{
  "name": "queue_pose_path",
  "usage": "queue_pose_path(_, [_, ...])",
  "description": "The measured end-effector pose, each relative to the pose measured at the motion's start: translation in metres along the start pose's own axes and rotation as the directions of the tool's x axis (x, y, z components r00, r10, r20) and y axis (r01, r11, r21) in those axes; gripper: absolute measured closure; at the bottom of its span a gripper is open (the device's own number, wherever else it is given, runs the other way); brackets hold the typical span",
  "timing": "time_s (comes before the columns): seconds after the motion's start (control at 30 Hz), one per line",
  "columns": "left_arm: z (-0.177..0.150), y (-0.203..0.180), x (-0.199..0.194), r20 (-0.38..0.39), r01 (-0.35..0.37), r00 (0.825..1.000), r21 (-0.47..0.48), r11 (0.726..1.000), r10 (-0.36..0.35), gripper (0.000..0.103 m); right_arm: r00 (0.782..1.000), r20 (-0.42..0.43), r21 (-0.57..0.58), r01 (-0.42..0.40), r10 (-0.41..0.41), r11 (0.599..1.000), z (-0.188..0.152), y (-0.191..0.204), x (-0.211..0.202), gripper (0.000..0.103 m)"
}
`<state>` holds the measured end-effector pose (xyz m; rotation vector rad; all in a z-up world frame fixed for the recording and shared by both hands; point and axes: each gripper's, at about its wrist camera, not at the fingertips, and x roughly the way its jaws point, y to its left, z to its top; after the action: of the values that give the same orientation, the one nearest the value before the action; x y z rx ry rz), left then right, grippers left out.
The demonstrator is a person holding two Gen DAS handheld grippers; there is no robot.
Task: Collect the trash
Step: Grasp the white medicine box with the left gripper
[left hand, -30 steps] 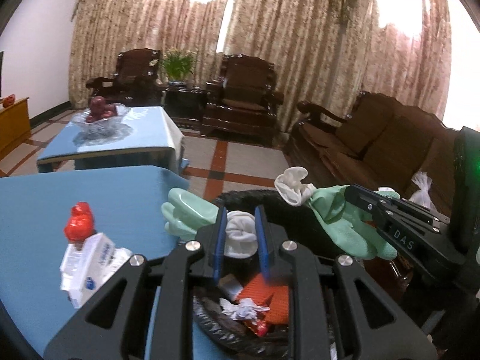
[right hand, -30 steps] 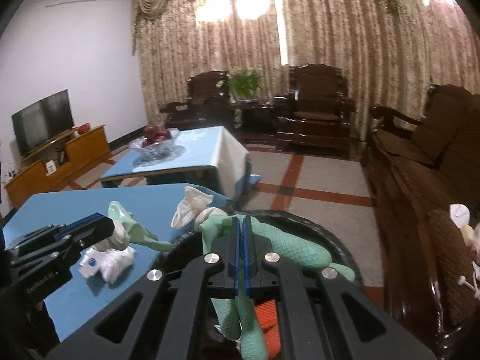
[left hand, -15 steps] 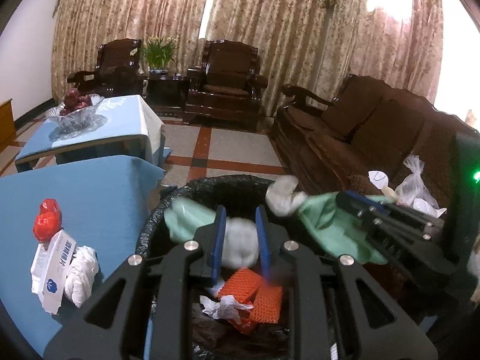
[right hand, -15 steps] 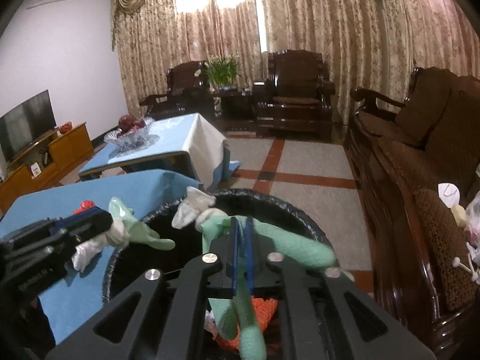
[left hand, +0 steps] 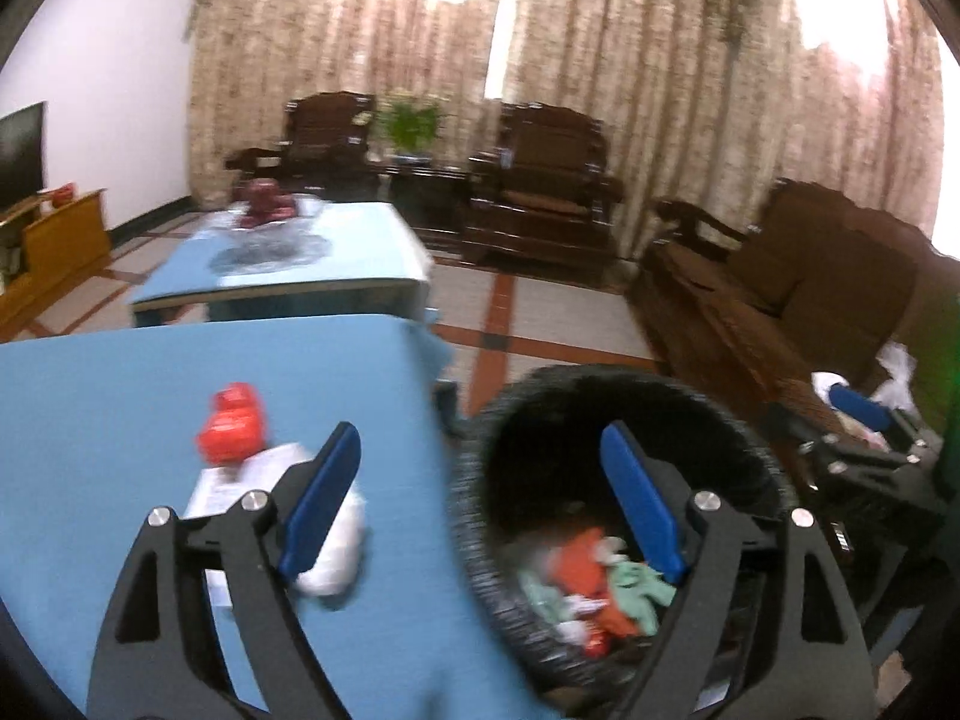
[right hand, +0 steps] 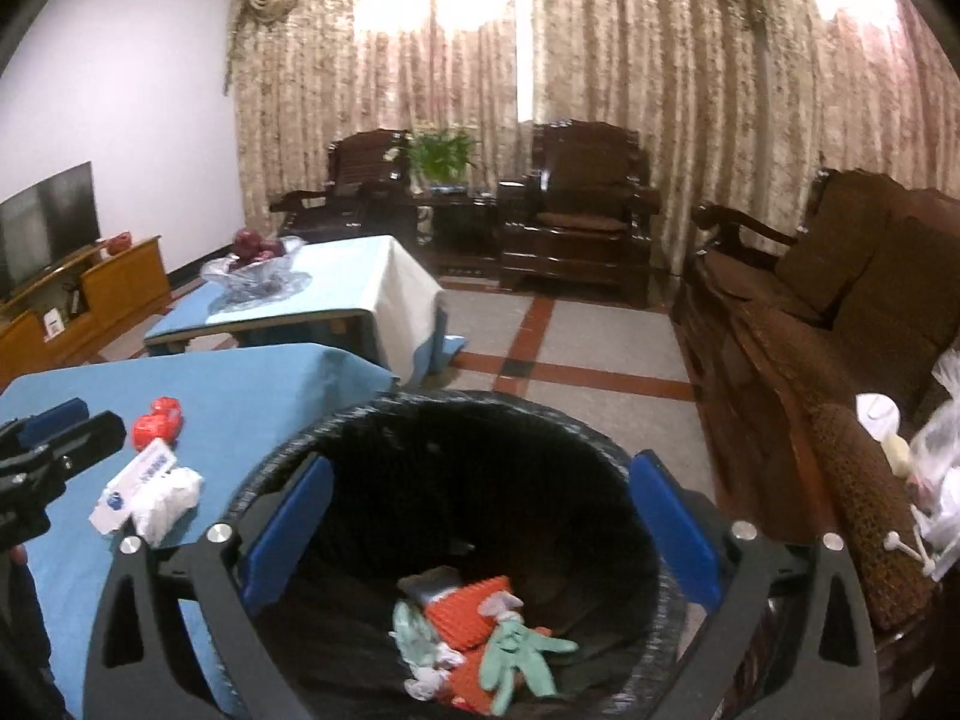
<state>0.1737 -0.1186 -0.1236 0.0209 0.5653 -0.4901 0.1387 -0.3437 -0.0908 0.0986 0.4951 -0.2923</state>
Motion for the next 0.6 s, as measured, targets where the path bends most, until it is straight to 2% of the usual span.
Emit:
queue_pose_path(0.27, [-0.016,0.071,-0.047,0.055,-0.164,0.985,-0.040,0.986,0.166,0.023,0.994,0.043,-0.037,-0.097,0.099,0.995,0.007,0.056,-0.004,0.006])
queue_pose_path(0.43, [-0.026,0.095,-0.054,0.033,-0.201,0.978,-0.065,0.977,0.204,0.023,0.989,0.053,-0.064,-0.136,0.140,0.989,0.004,0.086,-0.003,0.006])
queue_pose_path(0.6, [-0.040,0.109,-0.046,-0.001,-0.206,0.978,-0.083,0.975,0.207,0.023,0.986,0.058,-0.087,-0.150,0.155,0.985,-0.006,0.108,0.001,0.006])
